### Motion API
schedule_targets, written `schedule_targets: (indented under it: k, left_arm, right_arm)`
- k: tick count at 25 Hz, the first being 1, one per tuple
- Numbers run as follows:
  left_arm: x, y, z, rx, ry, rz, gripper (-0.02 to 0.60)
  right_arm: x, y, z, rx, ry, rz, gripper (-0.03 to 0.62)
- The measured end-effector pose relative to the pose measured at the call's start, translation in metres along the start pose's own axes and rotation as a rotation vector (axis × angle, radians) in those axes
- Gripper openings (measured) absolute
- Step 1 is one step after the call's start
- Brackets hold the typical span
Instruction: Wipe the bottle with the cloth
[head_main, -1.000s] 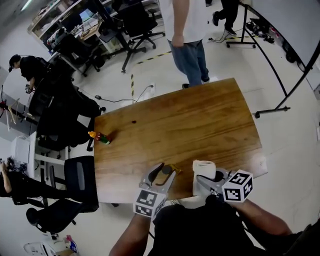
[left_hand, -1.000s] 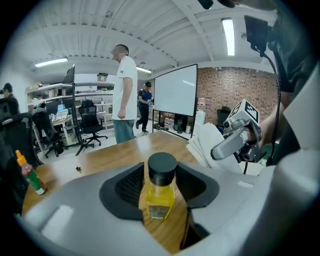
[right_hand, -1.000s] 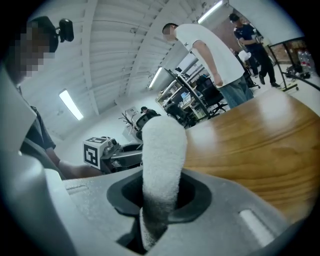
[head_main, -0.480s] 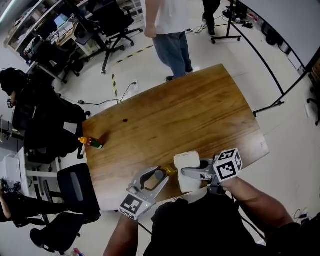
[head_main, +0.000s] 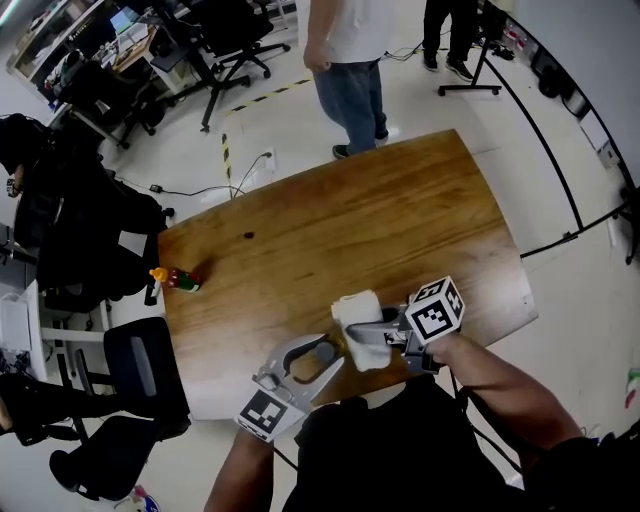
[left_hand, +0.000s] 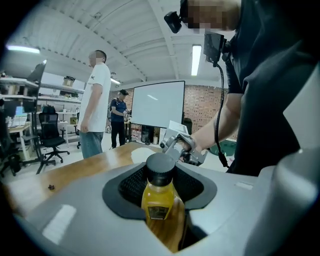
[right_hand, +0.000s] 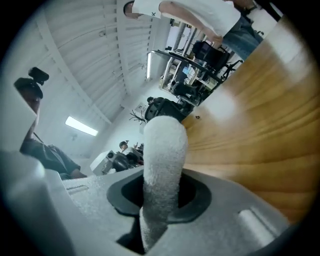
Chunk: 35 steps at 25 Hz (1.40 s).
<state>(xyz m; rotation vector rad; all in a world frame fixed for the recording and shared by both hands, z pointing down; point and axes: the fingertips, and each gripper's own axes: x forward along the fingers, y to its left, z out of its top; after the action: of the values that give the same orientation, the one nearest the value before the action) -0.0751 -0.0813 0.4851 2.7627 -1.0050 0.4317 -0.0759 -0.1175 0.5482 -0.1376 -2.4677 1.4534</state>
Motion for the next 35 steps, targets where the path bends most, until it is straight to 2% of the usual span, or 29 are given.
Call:
schedule_targets:
  k: [8, 16, 19, 22, 25, 28, 31, 33, 35]
  left_arm:
    - [0.005, 0.003, 0.006, -0.055, -0.007, 0.039, 0.176]
    - [0.008, 0.017, 0.006, -0.115, -0.012, 0.095, 0.176]
    - [0.008, 0.03, 0.006, -0.194, -0.018, 0.157, 0.176]
    - [0.004, 0.051, 0.007, -0.328, -0.046, 0.234, 0.176]
    - [0.001, 0.07, 0.002, -0.41, -0.059, 0.277, 0.176]
    - [-0.001, 0.075, 0.0, -0.403, -0.056, 0.273, 0.176]
    - [0.0, 0.069, -0.001, -0.374, -0.049, 0.264, 0.176]
    - [0.002, 0.067, 0.003, -0.378, -0.043, 0.268, 0.176]
    - [0.002, 0.066, 0.002, -0.383, -0.045, 0.269, 0.176]
  right_arm:
    - [0.0, -0.067, -0.03, -0.04, 0.1, -0.196, 0.072]
    - [0.014, -0.092, -0.048, -0.137, 0.248, -0.37, 0.072]
    - [0.008, -0.088, -0.037, -0.148, 0.184, -0.408, 0.072]
    - [-0.011, -0.061, -0.02, -0.145, 0.037, -0.339, 0.072]
    - [-0.015, -0.019, -0.021, -0.145, -0.02, -0.175, 0.072]
    - [0.006, 0.019, -0.024, -0.259, 0.002, -0.077, 0.072]
    - [0.029, 0.04, -0.026, -0.421, 0.056, -0.051, 0.072]
    - [0.035, 0.039, -0.031, -0.442, 0.093, -0.062, 0.072]
    - [0.036, 0.03, -0.04, -0.389, 0.12, -0.07, 0.072]
